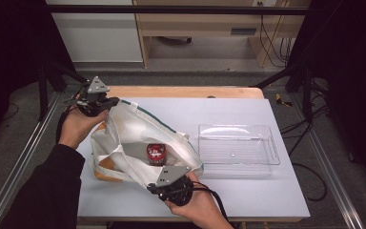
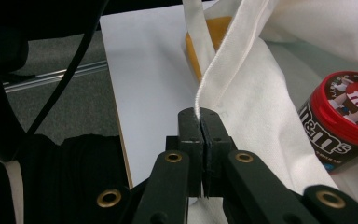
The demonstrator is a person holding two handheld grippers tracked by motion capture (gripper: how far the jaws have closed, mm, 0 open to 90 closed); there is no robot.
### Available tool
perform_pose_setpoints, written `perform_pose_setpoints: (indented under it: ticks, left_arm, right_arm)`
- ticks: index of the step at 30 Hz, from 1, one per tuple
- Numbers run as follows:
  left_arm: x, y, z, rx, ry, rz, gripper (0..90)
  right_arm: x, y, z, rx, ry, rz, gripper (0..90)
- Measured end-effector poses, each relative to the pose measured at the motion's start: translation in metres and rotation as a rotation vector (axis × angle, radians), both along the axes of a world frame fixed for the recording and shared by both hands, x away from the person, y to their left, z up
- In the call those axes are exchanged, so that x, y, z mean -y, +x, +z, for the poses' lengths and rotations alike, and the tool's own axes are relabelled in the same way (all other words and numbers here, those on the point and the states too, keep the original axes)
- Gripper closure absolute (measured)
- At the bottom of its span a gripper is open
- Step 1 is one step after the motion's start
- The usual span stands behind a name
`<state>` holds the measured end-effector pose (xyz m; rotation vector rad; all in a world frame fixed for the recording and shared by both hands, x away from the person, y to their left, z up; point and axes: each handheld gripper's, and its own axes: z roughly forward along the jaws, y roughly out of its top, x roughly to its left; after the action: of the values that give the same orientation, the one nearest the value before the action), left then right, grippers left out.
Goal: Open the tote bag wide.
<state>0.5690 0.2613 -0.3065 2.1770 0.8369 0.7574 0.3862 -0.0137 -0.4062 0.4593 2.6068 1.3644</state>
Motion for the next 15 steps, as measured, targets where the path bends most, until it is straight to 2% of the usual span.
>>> perform_pose_setpoints:
  ticks: [3, 6, 11, 14, 15]
  left_arm:
    - [0.006, 0.006, -0.006, -0.003, 0.020, 0.004, 88.9]
    - [0.008, 0.013, -0.017, -0.009, -0.003, 0.009, 88.9]
    - [0.006, 0.020, -0.030, -0.027, 0.003, 0.010, 88.9]
    - [0.003, 0.025, -0.044, -0.033, -0.017, 0.022, 88.9]
    - [0.003, 0.025, -0.044, -0.033, -0.017, 0.022, 88.9]
  right_arm:
    - [0.001, 0.001, -0.002, 0.000, 0.003, -0.008, 89.4]
    - [0.004, 0.007, -0.014, -0.011, 0.002, -0.027, 89.4]
    - [0.004, 0.011, -0.021, -0.022, 0.000, -0.038, 89.4]
    - [-0.003, 0.011, -0.032, -0.035, -0.019, -0.038, 89.4]
    - [-0.003, 0.011, -0.032, -0.035, -0.019, -0.038, 89.4]
